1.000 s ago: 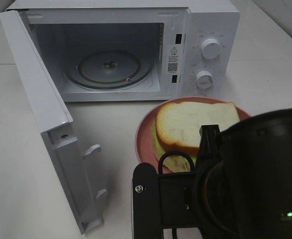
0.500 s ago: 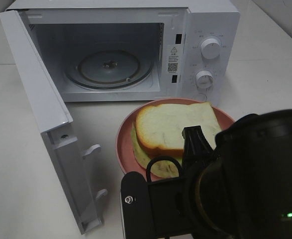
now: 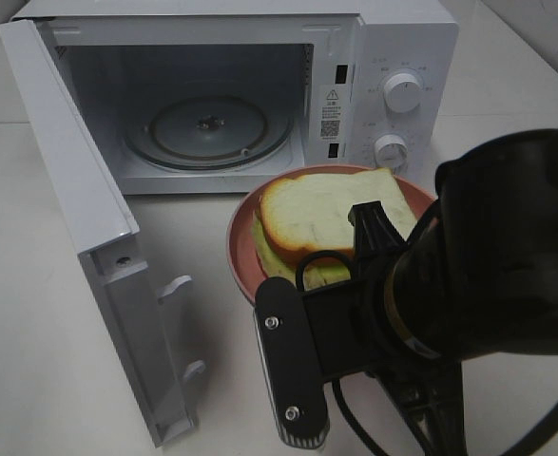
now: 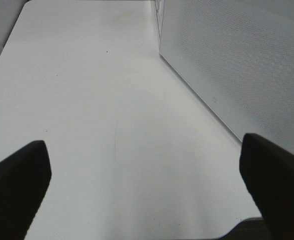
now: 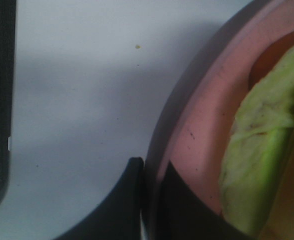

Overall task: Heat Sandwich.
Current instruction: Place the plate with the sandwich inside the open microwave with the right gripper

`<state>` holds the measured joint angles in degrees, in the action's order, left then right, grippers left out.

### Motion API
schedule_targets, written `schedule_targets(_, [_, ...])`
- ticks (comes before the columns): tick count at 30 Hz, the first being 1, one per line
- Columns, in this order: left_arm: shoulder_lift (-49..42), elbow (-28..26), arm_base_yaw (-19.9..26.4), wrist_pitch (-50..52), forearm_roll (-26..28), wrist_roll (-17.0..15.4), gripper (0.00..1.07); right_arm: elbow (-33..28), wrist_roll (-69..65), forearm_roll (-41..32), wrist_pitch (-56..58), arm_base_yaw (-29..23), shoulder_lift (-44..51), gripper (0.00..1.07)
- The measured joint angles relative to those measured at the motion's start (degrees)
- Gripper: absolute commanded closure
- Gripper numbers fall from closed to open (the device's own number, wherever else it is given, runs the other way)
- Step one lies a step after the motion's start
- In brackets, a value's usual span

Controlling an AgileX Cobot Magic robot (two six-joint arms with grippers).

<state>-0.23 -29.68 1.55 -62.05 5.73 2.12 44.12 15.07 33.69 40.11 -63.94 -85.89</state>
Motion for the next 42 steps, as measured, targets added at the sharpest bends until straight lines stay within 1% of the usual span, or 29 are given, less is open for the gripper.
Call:
schedule_targets(1, [0.0,0.0,0.0,0.0,0.0,0.0,0.09,0.0,0.0,0.0,0.0,0.0,0.0,1.07])
schedule_targets(3, [0.0,0.0,0.0,0.0,0.0,0.0,0.09,0.0,3.84,0.06,-1.38,2.12,0.0,1.07])
schedule_targets(6, [0.0,0.0,0.0,0.0,0.0,0.0,0.09,0.0,6.7,-0.17,-2.41,3.44,0.0,1.07])
schedule_targets(13, [0.0,0.0,0.0,0.0,0.0,0.0,0.09,0.0,18.45,-3.9,-9.05,9.4,0.0,1.07])
schedule_targets(14, [0.0,0.0,0.0,0.0,0.0,0.0,0.09,0.0,18.45,-3.9,-9.05,9.4,0.0,1.07])
schedule_targets(17, [0.0,0.0,0.0,0.0,0.0,0.0,0.09,0.0,23.49,-5.1,-12.83,11.97,0.0,1.07])
schedule_targets(19, [0.0,0.0,0.0,0.0,0.0,0.0,0.09,0.0,24.64,-5.27,-13.41,12.55,0.0,1.07])
schedule_targets(22, [0.0,0.0,0.0,0.0,0.0,0.0,0.09,0.0,29.85,-6.59,-16.5,15.07,0.0,1.07])
schedule_targets(24, [0.0,0.0,0.0,0.0,0.0,0.0,0.09,0.0,31.05,-6.99,-17.19,15.47,0.0,1.07])
schedule_targets(26, [0.0,0.0,0.0,0.0,0.0,0.0,0.09,0.0,35.75,-8.59,-19.54,17.02,0.0,1.07])
schedule_targets(29, [0.0,0.0,0.0,0.0,0.0,0.0,0.09,0.0,39.3,-9.97,-20.68,18.05,0.0,1.07])
schedule_targets(31, [0.0,0.0,0.0,0.0,0.0,0.0,0.09,-0.06,44.58,-12.61,-20.97,19.42,0.0,1.07])
schedule_targets(34, [0.0,0.0,0.0,0.0,0.0,0.0,0.09,-0.06,48.07,-14.67,-20.97,20.34,0.0,1.07])
schedule_targets(35, [0.0,0.0,0.0,0.0,0.0,0.0,0.09,-0.11,52.08,-17.02,-20.97,21.14,-0.06,1.07])
schedule_targets(39, [0.0,0.0,0.0,0.0,0.0,0.0,0.09,-0.11,58.21,-19.14,-20.97,21.72,-0.57,1.07])
schedule_targets(42, [0.0,0.0,0.0,0.0,0.0,0.0,0.09,-0.11,59.47,-19.65,-21.14,21.72,-0.74,1.07])
